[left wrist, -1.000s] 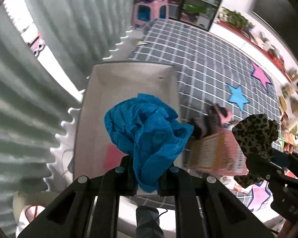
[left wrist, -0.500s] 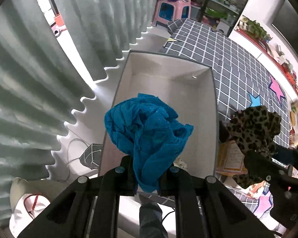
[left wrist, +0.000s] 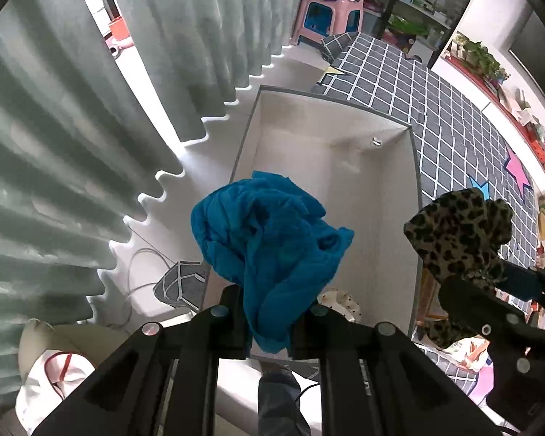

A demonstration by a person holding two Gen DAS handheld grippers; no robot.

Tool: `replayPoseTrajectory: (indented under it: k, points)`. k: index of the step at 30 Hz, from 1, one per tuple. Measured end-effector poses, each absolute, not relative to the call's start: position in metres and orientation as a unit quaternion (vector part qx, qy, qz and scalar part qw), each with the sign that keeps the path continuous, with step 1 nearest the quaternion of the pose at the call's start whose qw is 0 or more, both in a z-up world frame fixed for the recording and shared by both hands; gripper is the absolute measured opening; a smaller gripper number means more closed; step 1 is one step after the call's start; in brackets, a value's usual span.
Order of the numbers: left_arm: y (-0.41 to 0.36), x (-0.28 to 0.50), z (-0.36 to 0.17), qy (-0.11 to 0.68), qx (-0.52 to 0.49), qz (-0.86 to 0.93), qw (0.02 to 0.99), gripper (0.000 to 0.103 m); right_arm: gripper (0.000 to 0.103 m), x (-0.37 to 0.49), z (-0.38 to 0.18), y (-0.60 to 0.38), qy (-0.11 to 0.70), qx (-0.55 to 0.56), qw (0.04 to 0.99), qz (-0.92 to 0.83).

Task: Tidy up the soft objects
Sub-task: 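Carry the blue cloth with the left tool while the right tool carries the leopard scrunchie over the box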

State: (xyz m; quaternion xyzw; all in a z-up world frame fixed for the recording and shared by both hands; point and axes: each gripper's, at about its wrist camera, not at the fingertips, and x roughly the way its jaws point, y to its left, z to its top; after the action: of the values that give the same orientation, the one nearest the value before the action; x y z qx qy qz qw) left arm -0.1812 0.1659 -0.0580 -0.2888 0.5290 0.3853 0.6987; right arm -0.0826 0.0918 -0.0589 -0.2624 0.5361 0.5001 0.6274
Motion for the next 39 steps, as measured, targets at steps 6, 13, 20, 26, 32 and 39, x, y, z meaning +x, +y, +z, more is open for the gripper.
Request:
replayPoseTrajectory:
  k: [6,13,20,26,32,39]
  points:
    - [0.167,-0.180,-0.061,0.532,-0.289,0.385,0.696,0.014,0.049,-0.082,-0.060,0.095,0.539,-0.265,0.625,0.499]
    - [0.167,-0.179,-0.062,0.535,-0.287,0.384,0.695,0.014,0.049,-0.082,-0.062,0.096,0.541,-0.267,0.622,0.499]
    - [0.169,-0.176,-0.065,0.541,-0.285,0.383,0.692,0.014,0.049,-0.080,-0.067,0.099,0.543,-0.269,0.620,0.498]
    - [0.177,-0.170,-0.071,0.548,-0.282,0.384,0.688,0.014,0.049,-0.077,-0.072,0.108,0.546,-0.274,0.617,0.495]
    - [0.188,-0.158,-0.076,0.553,-0.276,0.384,0.686,0.014,0.049,-0.068,-0.077,0.126,0.549,-0.276,0.618,0.491]
    - [0.210,-0.144,-0.086,0.557,-0.293,0.387,0.675,0.014,0.049,-0.048,-0.084,0.149,0.554,-0.274,0.622,0.481]
